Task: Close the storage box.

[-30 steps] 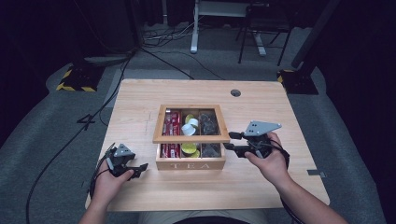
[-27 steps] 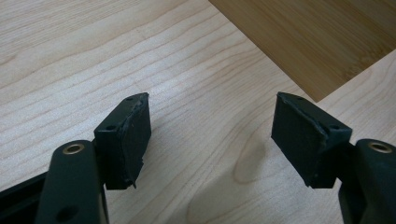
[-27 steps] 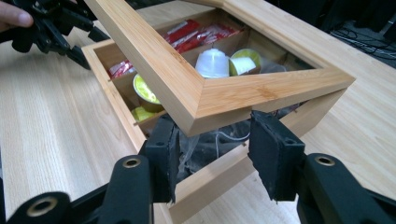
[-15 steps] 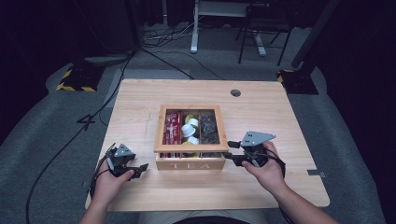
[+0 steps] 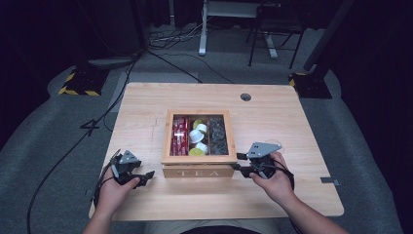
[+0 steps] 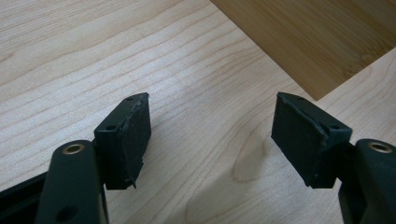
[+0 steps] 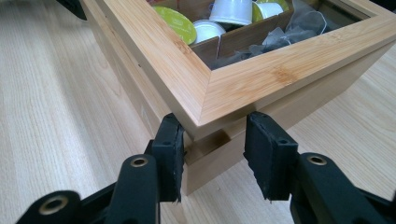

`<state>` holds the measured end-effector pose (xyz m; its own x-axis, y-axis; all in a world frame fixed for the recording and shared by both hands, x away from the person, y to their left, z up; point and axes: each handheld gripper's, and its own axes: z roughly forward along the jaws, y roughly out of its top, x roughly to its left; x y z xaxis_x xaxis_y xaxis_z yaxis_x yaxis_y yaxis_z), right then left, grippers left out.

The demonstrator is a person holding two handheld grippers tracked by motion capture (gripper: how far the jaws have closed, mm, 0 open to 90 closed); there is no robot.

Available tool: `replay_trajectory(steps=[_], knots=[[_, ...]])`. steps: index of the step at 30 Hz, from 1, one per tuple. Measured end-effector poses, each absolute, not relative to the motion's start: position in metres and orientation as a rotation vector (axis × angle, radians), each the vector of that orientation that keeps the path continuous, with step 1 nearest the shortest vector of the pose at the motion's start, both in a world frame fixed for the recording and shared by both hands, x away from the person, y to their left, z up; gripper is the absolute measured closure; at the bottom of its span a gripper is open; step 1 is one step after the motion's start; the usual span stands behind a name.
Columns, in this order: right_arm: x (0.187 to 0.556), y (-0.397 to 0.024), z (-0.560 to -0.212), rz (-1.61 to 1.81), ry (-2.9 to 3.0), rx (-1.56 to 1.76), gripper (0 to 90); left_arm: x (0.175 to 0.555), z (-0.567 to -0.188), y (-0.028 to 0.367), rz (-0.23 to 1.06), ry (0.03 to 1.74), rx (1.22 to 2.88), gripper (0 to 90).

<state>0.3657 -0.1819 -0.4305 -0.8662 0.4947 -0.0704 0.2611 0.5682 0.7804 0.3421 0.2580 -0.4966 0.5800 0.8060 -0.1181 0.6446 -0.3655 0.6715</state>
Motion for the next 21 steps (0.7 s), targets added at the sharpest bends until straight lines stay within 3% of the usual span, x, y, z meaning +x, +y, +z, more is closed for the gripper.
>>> replay_trajectory(steps=[5, 10, 21], knots=[[0.365, -0.183, -0.431, 1.165, 2.544, 0.639, 55.3, 0.342, -0.497, 0.258, 0.302, 1.150, 2.121, 28.9], [0.358, -0.185, -0.425, 1.164, 2.481, 0.638, 44.3, 0.341, -0.497, 0.259, 0.306, 1.158, 2.116, 28.9], [0.370, -0.192, -0.418, 1.300, 2.491, 0.692, 39.7, 0.340, -0.493, 0.261, 0.329, 1.145, 2.099, 29.2]])
